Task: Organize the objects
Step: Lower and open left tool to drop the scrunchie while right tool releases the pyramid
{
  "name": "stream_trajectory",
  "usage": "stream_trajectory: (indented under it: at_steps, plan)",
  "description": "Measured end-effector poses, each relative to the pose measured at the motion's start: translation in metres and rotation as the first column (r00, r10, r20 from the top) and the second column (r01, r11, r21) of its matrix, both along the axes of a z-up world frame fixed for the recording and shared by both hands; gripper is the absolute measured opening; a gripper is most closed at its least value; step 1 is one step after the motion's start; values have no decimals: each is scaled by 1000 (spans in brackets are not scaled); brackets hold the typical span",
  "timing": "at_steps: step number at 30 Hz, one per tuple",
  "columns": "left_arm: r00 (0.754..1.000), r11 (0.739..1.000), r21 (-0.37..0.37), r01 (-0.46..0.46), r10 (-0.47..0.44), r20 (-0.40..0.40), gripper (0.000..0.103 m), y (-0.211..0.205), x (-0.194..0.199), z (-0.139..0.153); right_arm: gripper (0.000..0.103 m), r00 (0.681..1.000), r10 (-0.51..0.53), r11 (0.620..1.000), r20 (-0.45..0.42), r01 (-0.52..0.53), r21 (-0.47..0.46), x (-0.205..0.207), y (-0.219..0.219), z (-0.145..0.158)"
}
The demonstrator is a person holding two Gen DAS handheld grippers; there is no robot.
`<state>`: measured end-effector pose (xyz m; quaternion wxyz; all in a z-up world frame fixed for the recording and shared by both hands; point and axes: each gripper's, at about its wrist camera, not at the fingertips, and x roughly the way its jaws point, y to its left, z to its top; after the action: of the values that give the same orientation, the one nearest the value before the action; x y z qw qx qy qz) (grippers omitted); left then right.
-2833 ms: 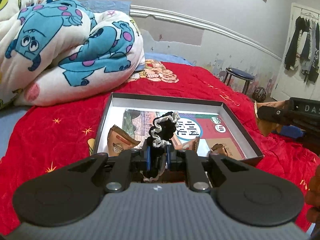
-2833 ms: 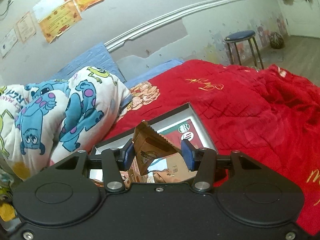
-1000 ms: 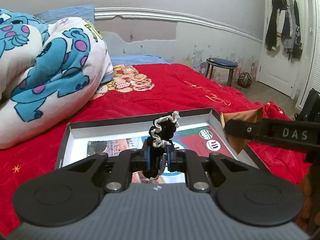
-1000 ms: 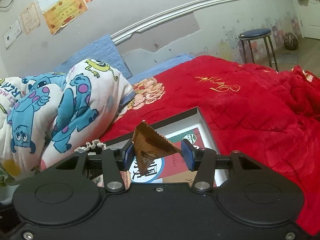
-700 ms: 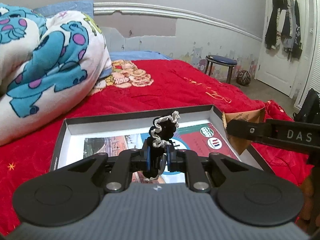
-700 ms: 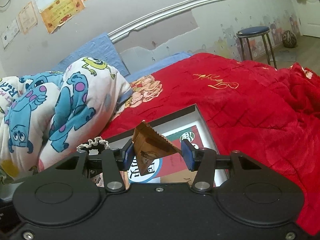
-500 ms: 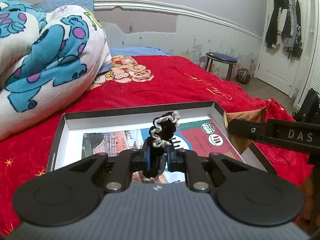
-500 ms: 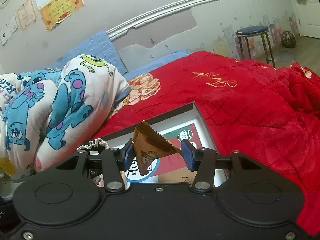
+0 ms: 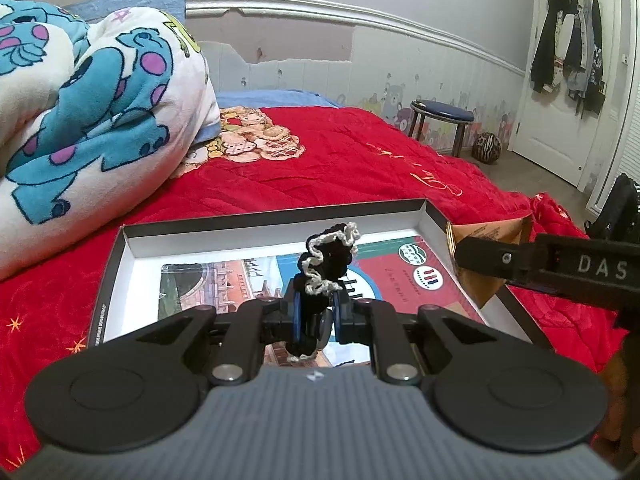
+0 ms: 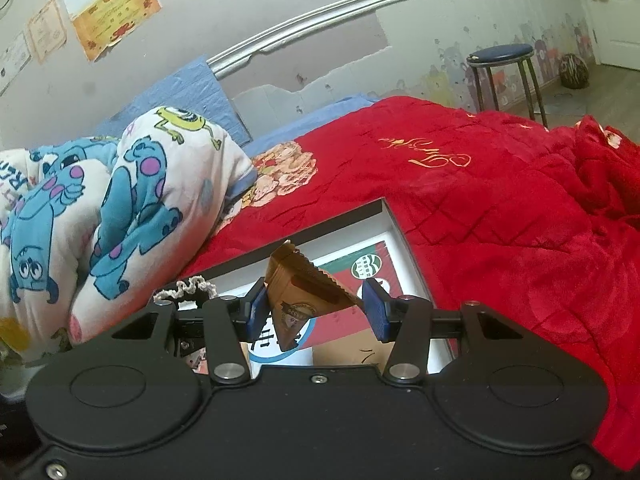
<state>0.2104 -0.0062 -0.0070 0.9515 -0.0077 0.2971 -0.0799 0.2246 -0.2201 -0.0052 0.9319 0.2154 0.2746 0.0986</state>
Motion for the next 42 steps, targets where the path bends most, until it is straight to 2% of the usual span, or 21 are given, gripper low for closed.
stream_trajectory:
  at_steps: [2,8,15,21,28,42]
  plan:
    - [1000,1000,3,-10,10,-3,18,-3,2,0,48,1000,-2,1000,-12,2,29,2,-4,-2]
    - [999,1000,-2,-2,2,-44,18,-8,5,-10,48,999,9,1000,-36,-8,22,4,-4,-7]
    - [997,1000,-17,9,-11,-82,19,-10,10,-20,48,997,0,999,-80,-3,-35,8,5,-18]
    - [997,999,23,31,-29,-76,19,-21,5,-26,48,995,15,998,-99,-22,-67,8,12,-22]
    - [997,998,52,37,-33,-68,19,-25,5,-29,48,991,13,998,-136,-21,-55,9,11,-27]
    - [998,997,61,39,-35,-60,20,-26,3,-33,48,988,17,999,-152,-22,-30,9,12,-28]
